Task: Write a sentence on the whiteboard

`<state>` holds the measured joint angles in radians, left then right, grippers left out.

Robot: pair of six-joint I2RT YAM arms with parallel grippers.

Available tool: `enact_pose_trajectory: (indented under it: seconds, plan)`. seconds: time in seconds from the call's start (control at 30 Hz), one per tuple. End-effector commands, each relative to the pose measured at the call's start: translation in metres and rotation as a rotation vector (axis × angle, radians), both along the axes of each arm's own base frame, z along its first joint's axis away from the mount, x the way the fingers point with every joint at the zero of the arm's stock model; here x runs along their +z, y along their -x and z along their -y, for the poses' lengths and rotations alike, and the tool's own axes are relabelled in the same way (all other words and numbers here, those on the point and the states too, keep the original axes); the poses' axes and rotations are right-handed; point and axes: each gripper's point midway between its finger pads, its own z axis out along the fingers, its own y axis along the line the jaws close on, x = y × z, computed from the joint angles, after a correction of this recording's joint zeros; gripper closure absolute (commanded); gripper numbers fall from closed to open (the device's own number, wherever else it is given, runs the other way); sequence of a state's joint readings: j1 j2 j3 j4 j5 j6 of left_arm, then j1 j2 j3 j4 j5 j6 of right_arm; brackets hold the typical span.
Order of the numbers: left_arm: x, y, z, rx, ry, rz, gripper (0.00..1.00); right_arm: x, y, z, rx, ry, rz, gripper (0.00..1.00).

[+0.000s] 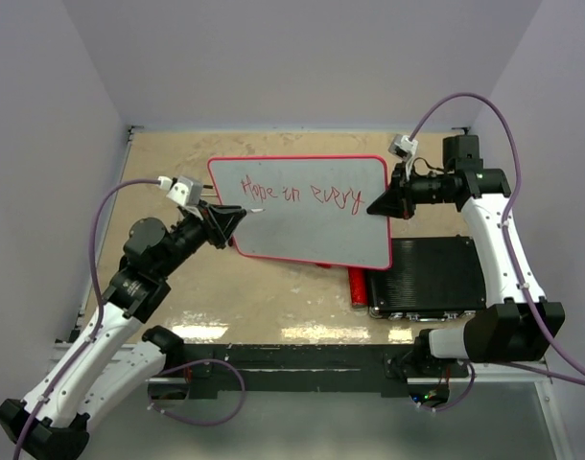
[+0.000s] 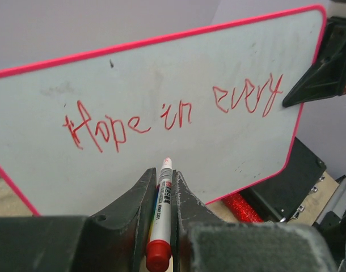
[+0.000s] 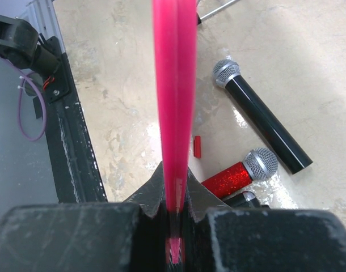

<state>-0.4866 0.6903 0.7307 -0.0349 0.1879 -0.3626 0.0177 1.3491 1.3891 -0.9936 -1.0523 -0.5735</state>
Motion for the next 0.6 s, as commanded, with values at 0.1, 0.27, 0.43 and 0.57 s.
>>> enact_pose_trajectory:
  seconds: [0.1,0.27,0.43,0.57]
  plan:
    - [-0.024,-0.006,-0.011,0.003,0.039,0.005,1.00,0.003,-0.017,0.026,-0.032,0.177,0.098,1.00]
    - [-0.029,-0.007,-0.016,-0.037,0.074,0.035,1.00,-0.011,-0.019,0.045,-0.020,0.221,0.051,1.00]
    - [-0.031,-0.008,-0.018,-0.056,0.095,0.068,1.00,-0.016,-0.019,0.049,-0.002,0.227,0.041,1.00]
    - [-0.034,0.001,-0.015,-0.096,0.102,0.111,1.00,-0.015,-0.018,0.045,0.010,0.201,0.046,1.00]
